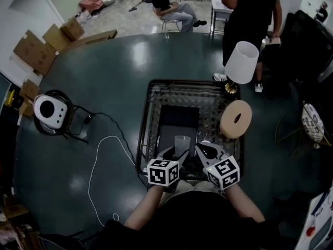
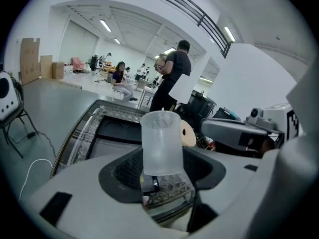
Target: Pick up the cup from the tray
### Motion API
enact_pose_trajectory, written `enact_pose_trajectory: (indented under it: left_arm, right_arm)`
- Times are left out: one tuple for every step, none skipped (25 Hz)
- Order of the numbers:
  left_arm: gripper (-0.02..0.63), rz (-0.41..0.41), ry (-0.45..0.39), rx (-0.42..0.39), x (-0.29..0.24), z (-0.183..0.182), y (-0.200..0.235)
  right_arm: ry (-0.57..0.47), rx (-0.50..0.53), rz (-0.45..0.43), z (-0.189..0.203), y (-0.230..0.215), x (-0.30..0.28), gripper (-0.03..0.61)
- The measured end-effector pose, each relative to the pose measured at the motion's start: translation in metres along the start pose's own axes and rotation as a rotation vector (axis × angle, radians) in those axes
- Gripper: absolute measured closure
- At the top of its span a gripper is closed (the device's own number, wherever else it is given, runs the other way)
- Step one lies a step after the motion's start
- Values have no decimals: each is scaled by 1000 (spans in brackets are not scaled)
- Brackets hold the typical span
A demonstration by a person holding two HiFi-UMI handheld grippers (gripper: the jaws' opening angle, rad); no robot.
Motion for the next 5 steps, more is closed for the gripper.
enact_pose_trajectory:
  left_arm:
    - [360,0,0,-2,0,0,-1]
    - [360,1,-2,-3,1,-1,-1]
    - [360,2,-4,-4,1,-2,-2]
    - [360,3,-6,-5,2,-2,-3]
    - [360,4,-8,-6,2,-3,-4]
  right_arm:
    - [0,1,-1,0,1,0,566]
    - [0,2,-1,-1,2,1,566]
    - [0,3,-1,-1,2,2,566]
    - [1,4,-2,-1,3,2,566]
    - [1,6,-2,-1,3,3,566]
Point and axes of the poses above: the fingertips, and each gripper's own axes: x backward along the fingers, y to its left, z out of its underside, the point moved 8 cm from there along x, backward along the fingers, and after that the axes turned 13 degrees about y, right-handed, at the moved point
